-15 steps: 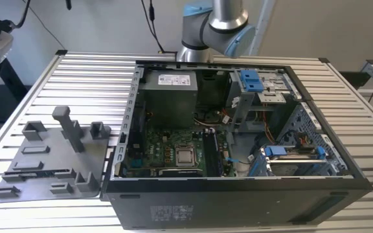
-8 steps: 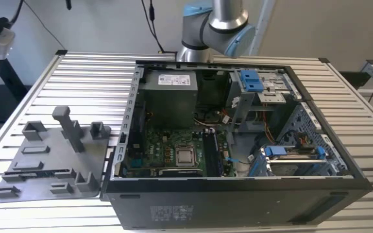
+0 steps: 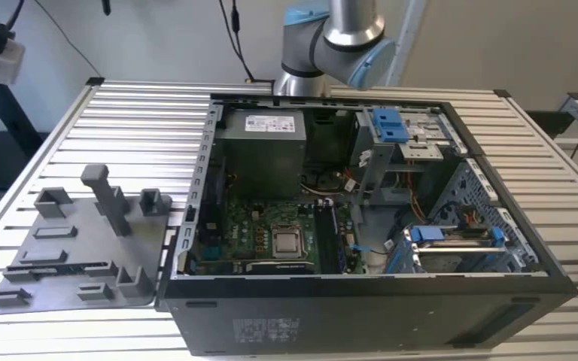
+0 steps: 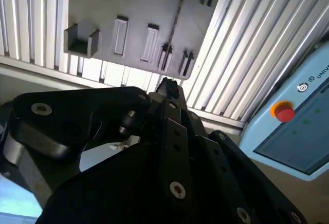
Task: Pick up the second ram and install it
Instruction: 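Pick up the second ram and move it above second insertion slot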
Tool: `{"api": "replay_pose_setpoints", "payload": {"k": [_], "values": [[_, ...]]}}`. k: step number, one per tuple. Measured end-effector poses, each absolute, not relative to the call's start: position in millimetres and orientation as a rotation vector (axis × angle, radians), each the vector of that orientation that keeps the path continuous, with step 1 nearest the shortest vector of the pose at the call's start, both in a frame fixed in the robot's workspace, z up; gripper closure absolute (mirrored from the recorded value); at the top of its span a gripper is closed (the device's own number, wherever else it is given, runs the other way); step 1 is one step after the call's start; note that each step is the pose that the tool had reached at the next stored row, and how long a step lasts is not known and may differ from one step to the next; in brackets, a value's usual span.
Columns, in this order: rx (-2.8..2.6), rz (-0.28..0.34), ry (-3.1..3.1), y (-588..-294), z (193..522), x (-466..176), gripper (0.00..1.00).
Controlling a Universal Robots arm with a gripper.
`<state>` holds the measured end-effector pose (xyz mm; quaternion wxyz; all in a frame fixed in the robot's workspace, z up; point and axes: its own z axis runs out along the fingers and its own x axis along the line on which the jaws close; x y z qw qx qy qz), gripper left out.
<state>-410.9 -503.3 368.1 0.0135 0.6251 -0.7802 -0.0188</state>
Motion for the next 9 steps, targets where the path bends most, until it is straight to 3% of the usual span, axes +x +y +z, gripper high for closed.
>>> {"api": "replay_pose_setpoints", "payload": {"k": [9], "values": [[2.14, -0.03, -2.282, -503.2, 364.8, -410.8, 0.89]]}}
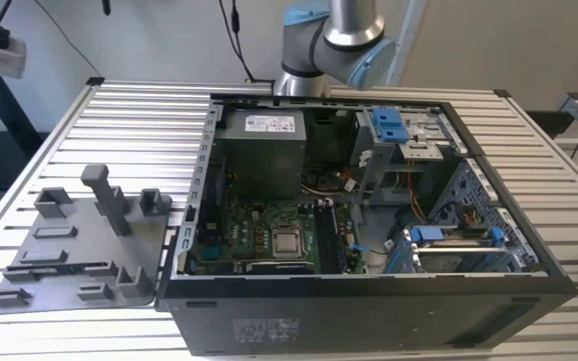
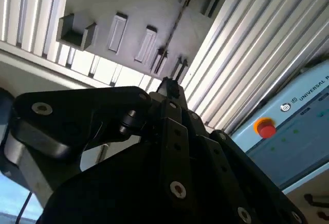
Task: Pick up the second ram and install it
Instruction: 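Pick up the second ram and move it above second insertion slot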
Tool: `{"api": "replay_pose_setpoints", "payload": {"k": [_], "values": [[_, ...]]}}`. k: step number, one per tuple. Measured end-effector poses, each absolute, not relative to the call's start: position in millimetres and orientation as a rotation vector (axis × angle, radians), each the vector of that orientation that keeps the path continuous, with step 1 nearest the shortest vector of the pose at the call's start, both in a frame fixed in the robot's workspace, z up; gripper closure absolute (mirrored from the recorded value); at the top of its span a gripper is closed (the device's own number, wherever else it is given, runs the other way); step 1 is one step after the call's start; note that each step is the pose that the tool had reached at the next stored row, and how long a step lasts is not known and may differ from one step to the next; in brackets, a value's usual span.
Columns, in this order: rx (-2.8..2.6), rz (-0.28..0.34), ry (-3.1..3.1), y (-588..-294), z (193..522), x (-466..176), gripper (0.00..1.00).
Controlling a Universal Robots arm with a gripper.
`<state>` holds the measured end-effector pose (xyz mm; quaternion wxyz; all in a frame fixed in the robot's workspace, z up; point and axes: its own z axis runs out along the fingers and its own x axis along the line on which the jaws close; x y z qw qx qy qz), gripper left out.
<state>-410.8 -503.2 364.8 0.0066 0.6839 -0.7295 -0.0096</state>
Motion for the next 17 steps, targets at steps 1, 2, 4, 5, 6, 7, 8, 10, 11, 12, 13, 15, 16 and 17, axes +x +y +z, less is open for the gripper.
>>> {"api": "replay_pose_setpoints", "payload": {"k": [1, 2, 4, 5, 6, 7, 8, 10, 11, 12, 13, 15, 16, 17], "values": [[2.161, -0.027, -2.264, -503.2, 364.5, -410.8, 0.89], [2.183, -0.023, -2.246, -503.2, 364.2, -410.9, 0.89], [2.215, -0.01, -2.227, -503.2, 363.9, -410.9, 0.89], [2.229, -0.004, -2.218, -503.3, 363.8, -410.9, 0.89], [2.242, 0.001, -2.208, -503.3, 363.6, -410.8, 0.89], [2.249, 0.002, -2.203, -503.3, 363.5, -410.8, 0.89], [2.25, 0.002, -2.202, -503.3, 363.6, -410.8, 0.89], [2.25, 0.002, -2.202, -503.2, 363.4, -410.9, 0.89], [2.251, 0.002, -2.202, -503.2, 363.4, -410.9, 0.89], [2.251, 0.002, -2.201, -503.2, 363.4, -410.9, 0.89], [2.251, 0.002, -2.201, -503.2, 363.5, -410.9, 0.89], [2.252, 0.002, -2.2, -503.3, 363.4, -410.9, 0.89], [2.252, 0.002, -2.2, -503.2, 363.4, -410.9, 0.89], [2.252, 0.002, -2.2, -503.2, 363.4, -410.9, 0.89]]}}
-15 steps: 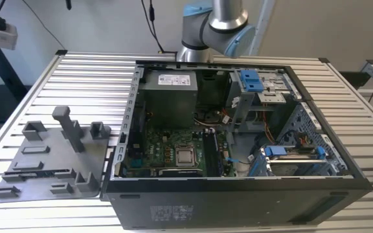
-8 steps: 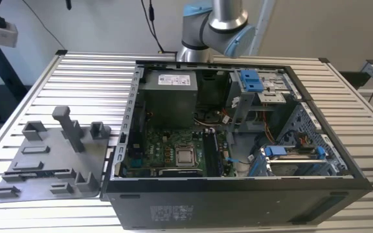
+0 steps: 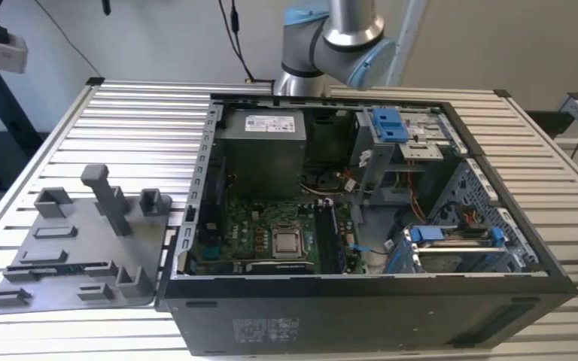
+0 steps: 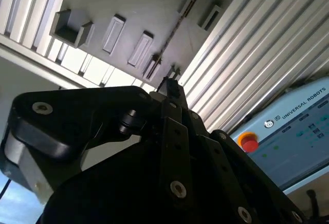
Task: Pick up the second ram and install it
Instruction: 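Pick up the second ram and move it above second insertion slot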
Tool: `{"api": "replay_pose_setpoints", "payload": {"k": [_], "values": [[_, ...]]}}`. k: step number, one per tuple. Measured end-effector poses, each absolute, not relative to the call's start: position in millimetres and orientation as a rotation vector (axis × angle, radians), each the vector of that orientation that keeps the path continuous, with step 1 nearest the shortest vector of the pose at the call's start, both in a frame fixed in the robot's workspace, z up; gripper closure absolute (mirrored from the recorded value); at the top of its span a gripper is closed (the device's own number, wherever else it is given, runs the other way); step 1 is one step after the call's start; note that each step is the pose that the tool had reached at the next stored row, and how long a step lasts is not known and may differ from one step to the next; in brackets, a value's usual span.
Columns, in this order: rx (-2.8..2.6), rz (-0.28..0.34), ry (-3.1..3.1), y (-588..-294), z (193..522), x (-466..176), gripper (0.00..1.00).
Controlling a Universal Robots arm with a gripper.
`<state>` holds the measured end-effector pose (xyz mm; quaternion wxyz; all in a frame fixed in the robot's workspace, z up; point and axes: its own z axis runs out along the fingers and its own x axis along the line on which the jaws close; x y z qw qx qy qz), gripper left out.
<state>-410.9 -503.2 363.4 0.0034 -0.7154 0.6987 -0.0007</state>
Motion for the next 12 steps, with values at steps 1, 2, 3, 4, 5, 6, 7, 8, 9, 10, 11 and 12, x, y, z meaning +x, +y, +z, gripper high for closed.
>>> {"api": "replay_pose_setpoints", "payload": {"k": [1, 2, 3, 4, 5, 6, 7, 8, 9, 10, 11, 12], "values": [[-2.243, -0.002, 2.19, -503.2, 363.5, -410.9, 0.88], [-2.243, -0.002, 2.19, -503.3, 363.5, -410.9, 0.82], [-2.244, -0.002, 2.189, -503.2, 363.4, -410.9, 0.82], [-2.244, -0.002, 2.189, -503.2, 363.4, -410.9, 0.76], [-2.244, -0.002, 2.189, -503.2, 363.4, -410.9, 0.7], [-2.245, -0.002, 2.188, -503.2, 363.4, -410.9, 0.64], [-2.245, -0.002, 2.188, -503.2, 363.5, -410.9, 0.64], [-2.245, -0.002, 2.188, -503.2, 363.4, -410.9, 0.58], [-2.245, -0.002, 2.187, -503.2, 363.4, -410.9, 0.58], [-2.246, -0.002, 2.187, -503.2, 363.5, -410.9, 0.58], [-2.246, -0.002, 2.187, -503.2, 363.5, -410.9, 0.58], [-2.246, -0.002, 2.187, -503.2, 363.4, -410.9, 0.58]]}}
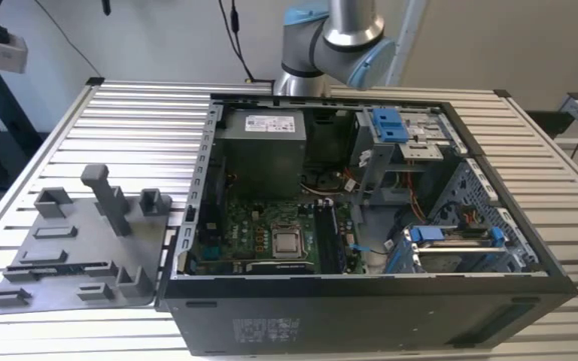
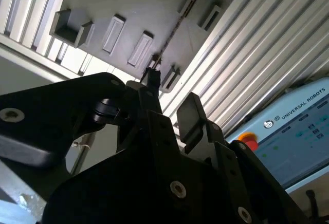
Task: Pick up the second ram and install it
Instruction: 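Pick up the second ram and move it above second insertion slot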
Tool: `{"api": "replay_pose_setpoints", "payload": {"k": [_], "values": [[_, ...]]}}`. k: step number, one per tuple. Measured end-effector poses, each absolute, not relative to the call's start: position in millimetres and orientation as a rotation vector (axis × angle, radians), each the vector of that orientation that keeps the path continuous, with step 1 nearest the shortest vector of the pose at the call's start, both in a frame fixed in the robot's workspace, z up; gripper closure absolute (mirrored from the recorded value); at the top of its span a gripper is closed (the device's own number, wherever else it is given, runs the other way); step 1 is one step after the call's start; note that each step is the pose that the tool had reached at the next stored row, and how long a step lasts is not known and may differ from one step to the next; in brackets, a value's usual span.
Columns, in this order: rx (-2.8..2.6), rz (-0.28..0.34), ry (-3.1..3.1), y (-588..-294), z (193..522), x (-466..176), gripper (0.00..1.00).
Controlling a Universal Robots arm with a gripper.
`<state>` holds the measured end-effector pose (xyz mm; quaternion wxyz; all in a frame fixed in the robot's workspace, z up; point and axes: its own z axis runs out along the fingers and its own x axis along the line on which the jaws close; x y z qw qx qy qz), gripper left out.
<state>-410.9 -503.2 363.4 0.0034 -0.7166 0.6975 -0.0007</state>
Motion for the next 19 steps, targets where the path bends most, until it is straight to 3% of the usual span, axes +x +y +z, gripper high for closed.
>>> {"api": "replay_pose_setpoints", "payload": {"k": [19], "values": [[-2.254, 0.002, 2.182, -503.2, 353.3, -410.9, 0.58]]}}
